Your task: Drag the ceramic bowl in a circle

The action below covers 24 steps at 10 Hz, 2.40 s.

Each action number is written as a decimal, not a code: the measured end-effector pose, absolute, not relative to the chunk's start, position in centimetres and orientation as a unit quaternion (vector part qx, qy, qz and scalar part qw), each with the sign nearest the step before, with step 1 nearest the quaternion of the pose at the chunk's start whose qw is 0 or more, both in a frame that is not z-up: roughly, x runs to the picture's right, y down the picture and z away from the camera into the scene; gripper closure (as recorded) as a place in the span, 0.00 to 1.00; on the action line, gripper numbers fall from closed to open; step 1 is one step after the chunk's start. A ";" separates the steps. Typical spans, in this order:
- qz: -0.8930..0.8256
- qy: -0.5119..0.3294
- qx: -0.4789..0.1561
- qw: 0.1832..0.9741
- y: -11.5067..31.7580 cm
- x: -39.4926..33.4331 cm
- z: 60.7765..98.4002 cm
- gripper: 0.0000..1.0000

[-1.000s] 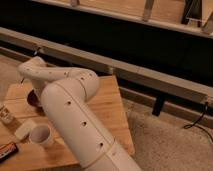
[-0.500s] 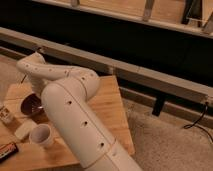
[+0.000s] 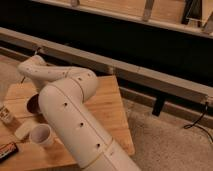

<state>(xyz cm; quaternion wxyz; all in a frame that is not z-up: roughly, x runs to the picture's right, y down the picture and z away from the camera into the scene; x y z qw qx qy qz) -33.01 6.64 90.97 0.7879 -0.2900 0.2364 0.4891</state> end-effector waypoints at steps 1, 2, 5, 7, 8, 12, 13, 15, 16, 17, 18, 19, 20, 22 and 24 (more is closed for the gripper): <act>0.501 0.234 -0.285 0.783 5.8 -32.5 91.5 1.00; 0.519 0.230 -0.276 0.776 4.2 -31.4 92.0 1.00; 0.563 0.228 -0.245 0.756 -0.2 -26.2 93.1 1.00; 0.573 0.251 -0.230 0.746 -0.4 -22.0 94.0 1.00; 0.572 0.270 -0.223 0.741 0.3 -19.6 94.6 1.00; 0.547 0.332 -0.204 0.741 4.0 -11.5 94.0 1.00; 0.529 0.331 -0.203 0.754 4.6 -10.9 92.6 1.00; 0.476 0.311 -0.210 0.796 5.8 -12.3 88.9 1.00; 0.439 0.295 -0.215 0.821 7.0 -13.7 86.6 1.00; 0.407 0.283 -0.220 0.840 8.1 -14.6 84.7 1.00; 0.376 0.275 -0.226 0.856 9.5 -15.3 83.0 1.00; 0.345 0.266 -0.234 0.869 11.0 -16.1 81.4 1.00; 0.329 0.259 -0.240 0.876 12.0 -17.0 80.6 1.00; 0.313 0.238 -0.254 0.883 13.2 -20.0 79.8 1.00; 0.320 0.203 -0.262 0.888 12.6 -24.5 79.8 1.00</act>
